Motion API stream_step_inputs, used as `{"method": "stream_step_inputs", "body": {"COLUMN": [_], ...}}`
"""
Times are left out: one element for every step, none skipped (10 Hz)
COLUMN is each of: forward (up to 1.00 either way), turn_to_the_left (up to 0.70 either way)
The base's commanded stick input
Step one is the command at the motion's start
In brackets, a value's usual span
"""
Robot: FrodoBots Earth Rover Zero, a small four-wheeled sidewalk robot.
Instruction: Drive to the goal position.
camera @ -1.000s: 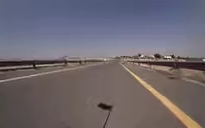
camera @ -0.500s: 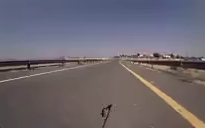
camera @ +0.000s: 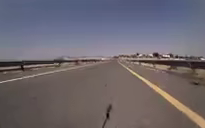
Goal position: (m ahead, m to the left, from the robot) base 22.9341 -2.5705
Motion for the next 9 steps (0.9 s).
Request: {"method": "stream_step_inputs", "body": {"forward": [1.0, 1.0, 1.0, 1.0, 1.0, 1.0, 1.0, 1.0, 1.0], "turn_to_the_left": [-0.01, -0.01, -0.01, -0.01, -0.01, -0.01, -0.01, -0.01, -0.01]}}
